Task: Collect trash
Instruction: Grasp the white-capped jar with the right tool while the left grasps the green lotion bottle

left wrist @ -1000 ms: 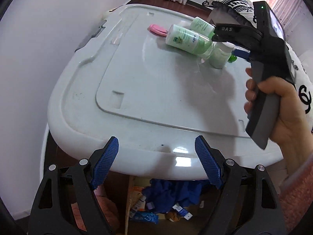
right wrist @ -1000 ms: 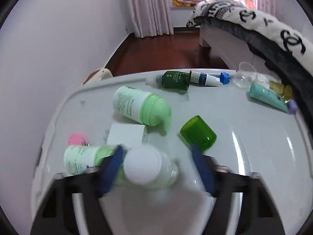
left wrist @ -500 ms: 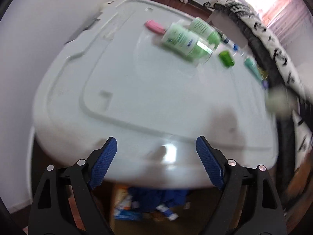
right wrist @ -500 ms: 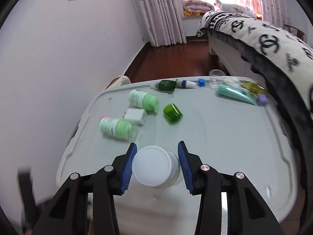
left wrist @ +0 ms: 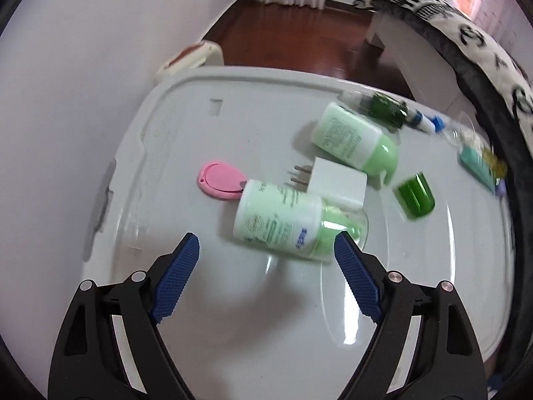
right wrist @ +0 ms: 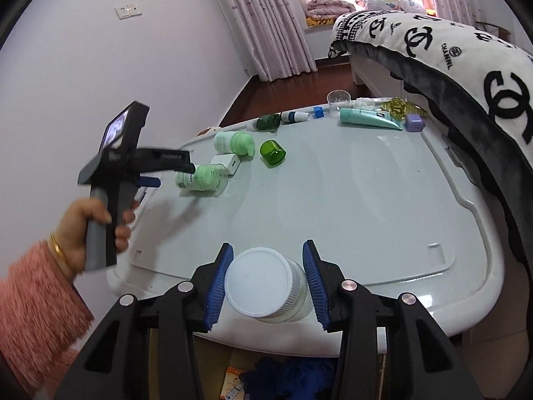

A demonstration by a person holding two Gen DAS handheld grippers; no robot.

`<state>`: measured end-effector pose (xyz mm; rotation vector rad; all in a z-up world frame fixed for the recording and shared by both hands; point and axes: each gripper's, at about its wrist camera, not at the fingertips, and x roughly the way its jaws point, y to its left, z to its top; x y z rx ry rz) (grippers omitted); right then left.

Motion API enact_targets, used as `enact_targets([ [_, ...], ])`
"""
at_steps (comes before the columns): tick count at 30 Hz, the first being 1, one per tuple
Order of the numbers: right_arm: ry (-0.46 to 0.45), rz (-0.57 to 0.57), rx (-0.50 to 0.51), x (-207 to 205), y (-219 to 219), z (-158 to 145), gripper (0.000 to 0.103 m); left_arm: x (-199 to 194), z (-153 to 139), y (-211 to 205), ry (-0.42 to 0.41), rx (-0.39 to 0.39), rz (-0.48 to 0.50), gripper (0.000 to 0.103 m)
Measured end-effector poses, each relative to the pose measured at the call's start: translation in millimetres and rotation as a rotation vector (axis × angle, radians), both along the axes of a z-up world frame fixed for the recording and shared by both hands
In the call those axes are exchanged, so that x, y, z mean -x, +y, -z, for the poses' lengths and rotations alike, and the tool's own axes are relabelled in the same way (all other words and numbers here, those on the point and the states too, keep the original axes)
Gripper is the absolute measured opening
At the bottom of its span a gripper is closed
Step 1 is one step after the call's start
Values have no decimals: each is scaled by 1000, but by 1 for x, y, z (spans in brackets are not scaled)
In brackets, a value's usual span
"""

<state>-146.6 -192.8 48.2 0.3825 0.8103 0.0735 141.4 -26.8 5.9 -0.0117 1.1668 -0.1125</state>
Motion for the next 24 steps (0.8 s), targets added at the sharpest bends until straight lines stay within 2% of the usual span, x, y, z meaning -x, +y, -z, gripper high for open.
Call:
enact_targets([
  [2,6,-10,-32,-5,-1,3,43,-13,1,7,37,60,-52,81],
  [7,-24,-27,-40,-6,-1,-4,43,-26,2,4,92,91,-100,81],
  [9,-26,-31,-56,-7,-2,-5,43,-22,3,10,120,129,-169,81],
  [10,-25,-30,-64,-8,-3,-4,43,-19,6,14,150,184,-228,81],
  [12,-21,-31,-78,-10,-5,-3,43,-20,11,14,189,233,-278,81],
  [15,-30,-29,-81,-9,-5,-5,43,-25,20,12,223,251,-361,81],
  [17,-36,-24,-86,-8,-7,-7,43,-31,30,12,265,270,-427,77],
  [19,-38,-18,-94,-8,-9,-8,43,-35,38,12,286,325,-468,68],
  [24,-41,-12,-103,-9,-13,-8,43,-30,37,2,258,304,-474,58],
])
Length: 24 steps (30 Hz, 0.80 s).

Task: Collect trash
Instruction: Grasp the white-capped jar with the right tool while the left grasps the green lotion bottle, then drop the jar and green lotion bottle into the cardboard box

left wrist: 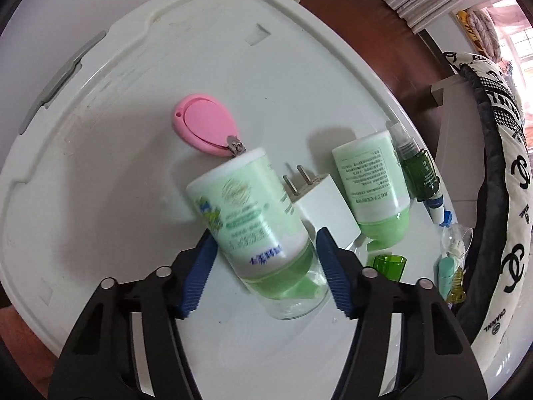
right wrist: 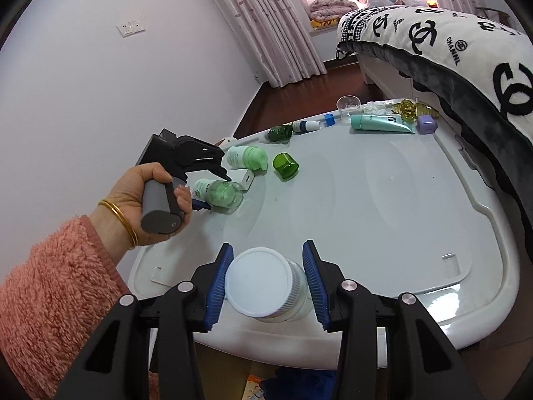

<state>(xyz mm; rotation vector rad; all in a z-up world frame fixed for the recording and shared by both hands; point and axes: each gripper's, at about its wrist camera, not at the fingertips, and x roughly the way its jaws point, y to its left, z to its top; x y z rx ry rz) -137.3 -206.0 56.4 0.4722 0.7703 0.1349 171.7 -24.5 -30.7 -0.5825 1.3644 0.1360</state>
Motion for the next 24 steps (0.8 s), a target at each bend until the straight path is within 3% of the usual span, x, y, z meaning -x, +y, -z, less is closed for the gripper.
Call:
enact_targets([
  [5,-7,6,4,2,-1,-2,43,20,-15,-1,-82,-66,114,54],
  [9,-20,2,11,6,2,-6,43,54,-42,6,-168,-72,241,54],
  [16,-13,-9,53,33,17,-19,43,184,-91,17,-299,-131,554,54],
  [21,90,-36,50,74,38,-6,43,277,-63,13,-247,-159,754,54],
  [24,220,-35,40,94,46,23,43,318,-20,9,-146,-168,843,54],
])
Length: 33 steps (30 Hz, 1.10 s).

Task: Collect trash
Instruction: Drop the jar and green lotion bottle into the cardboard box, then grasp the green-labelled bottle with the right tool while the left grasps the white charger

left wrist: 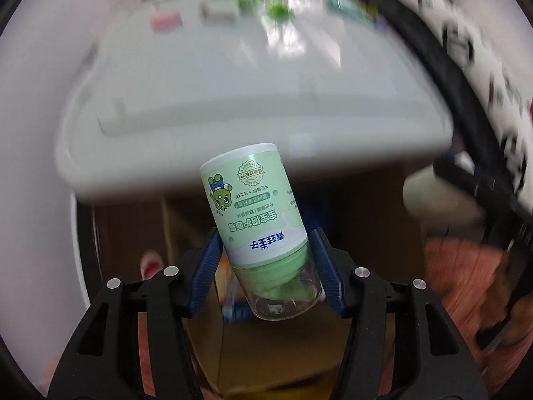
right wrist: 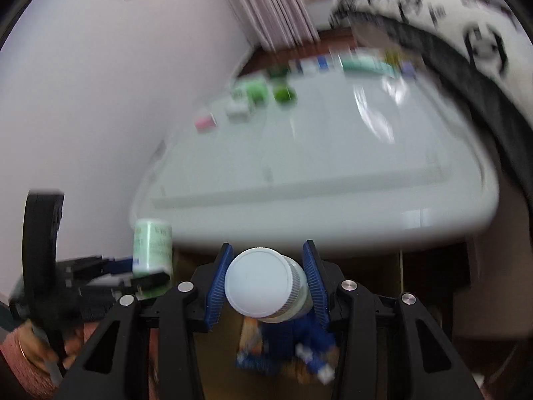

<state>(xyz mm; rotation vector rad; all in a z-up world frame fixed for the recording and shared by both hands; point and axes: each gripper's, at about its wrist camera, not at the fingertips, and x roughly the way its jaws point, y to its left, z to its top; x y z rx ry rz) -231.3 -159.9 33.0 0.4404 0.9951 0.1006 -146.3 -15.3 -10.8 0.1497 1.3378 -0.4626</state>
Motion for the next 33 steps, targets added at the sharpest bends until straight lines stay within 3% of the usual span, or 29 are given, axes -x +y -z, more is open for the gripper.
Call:
enact_targets([
  [2,115,13,-11,11,4,29,45,19,38,-4,99,-36,37,55],
  [4,198,16,-27,15,7,54,72,38,73,-8,165,-105,72,58],
  [5,255,31,3,18,9,69,80,42,85,-11,178,-138,83,62],
  [6,276,41,30,19,9,76,78,45,97,-15,190,-162,109,70],
  [9,296,60,78,18,5,81,78,53,118,-18,212,-247,154,70],
  [11,260,86,82,18,1,72,78,49,110,-17,196,-210,142,70],
  [15,209,112,77,17,-8,60,78,29,64,-8,102,-62,89,75],
  [17,173,123,92,14,-11,49,78,14,35,-4,19,-6,55,79],
  [22,54,96,126,-23,-16,9,78,-54,-27,1,-199,37,-73,82],
  [25,-47,53,175,-69,-8,-22,82,-94,-48,10,-310,25,-154,82],
  [28,-115,-14,169,-145,9,-42,83,-119,-59,18,-360,2,-197,82],
  [33,-143,-92,198,-265,39,-41,83,-132,-53,30,-390,1,-217,82],
])
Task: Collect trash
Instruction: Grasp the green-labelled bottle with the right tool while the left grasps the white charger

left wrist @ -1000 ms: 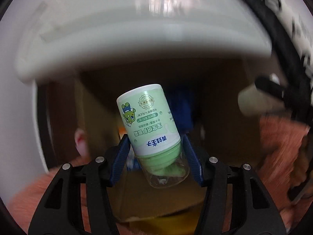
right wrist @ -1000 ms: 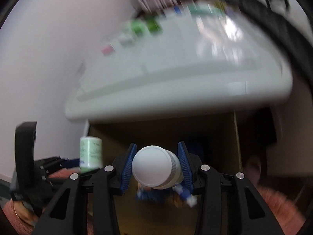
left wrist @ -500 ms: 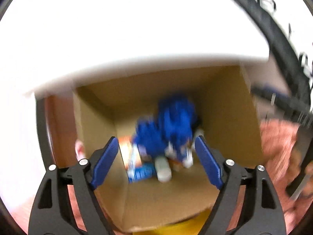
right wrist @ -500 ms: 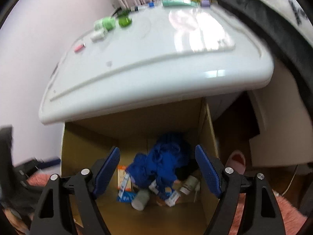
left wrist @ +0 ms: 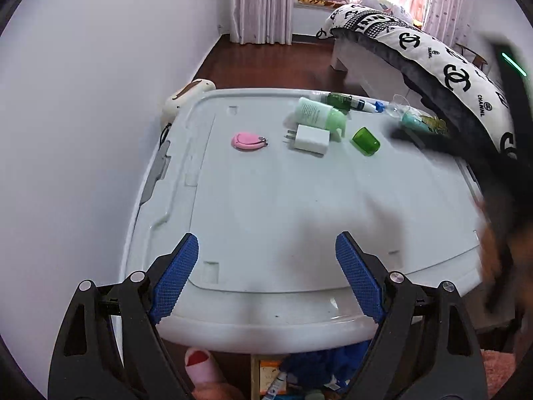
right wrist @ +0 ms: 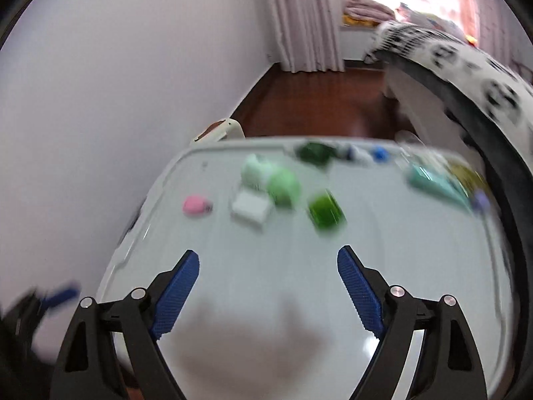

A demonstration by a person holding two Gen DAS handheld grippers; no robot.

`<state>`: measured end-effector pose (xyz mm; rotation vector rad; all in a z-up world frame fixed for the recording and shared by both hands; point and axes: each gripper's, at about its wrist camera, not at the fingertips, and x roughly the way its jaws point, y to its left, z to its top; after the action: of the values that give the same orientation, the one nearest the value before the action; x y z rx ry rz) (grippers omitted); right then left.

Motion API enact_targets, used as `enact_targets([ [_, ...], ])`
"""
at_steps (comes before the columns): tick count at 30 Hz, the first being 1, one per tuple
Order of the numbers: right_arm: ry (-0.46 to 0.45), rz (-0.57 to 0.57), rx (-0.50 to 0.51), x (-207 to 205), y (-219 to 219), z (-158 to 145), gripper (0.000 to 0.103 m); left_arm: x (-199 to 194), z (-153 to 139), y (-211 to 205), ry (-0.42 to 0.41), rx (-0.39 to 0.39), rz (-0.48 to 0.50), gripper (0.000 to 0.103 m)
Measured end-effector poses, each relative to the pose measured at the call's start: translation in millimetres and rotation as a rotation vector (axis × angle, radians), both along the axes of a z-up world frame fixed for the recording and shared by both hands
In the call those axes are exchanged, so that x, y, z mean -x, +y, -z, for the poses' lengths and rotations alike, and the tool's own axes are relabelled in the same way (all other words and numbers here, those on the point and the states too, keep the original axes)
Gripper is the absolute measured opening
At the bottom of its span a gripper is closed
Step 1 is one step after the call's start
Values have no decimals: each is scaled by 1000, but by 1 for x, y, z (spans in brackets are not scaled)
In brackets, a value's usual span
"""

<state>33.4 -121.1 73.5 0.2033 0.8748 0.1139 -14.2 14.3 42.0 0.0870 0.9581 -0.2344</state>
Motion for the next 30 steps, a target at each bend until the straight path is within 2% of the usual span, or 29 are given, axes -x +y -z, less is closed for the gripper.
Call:
enact_targets([
  [2,15,0,30,-49,9,8,84,-4,6,4,18,-11,-13,82],
  [7,96,-19,104,-140,30,50,84,-14,9,20,82,65,-21,82],
  [11,195,-49,144,-174,42,81,76,-19,11,27,96,65,-39,82],
  [13,195,-61,134,-175,43,84,73,-21,10,28,108,86,-42,82],
  [16,202,-35,148,-169,39,80,70,-19,11,26,107,70,-38,82],
  [19,175,9,96,-151,23,61,69,-22,16,22,113,56,-32,82],
  [23,109,13,-1,-105,0,18,69,-24,23,16,120,65,13,82],
  [27,65,2,-116,-27,-24,-13,69,-29,34,6,110,42,67,82],
  [30,40,-5,-122,51,-36,-19,69,-44,33,-13,63,-9,100,82],
])
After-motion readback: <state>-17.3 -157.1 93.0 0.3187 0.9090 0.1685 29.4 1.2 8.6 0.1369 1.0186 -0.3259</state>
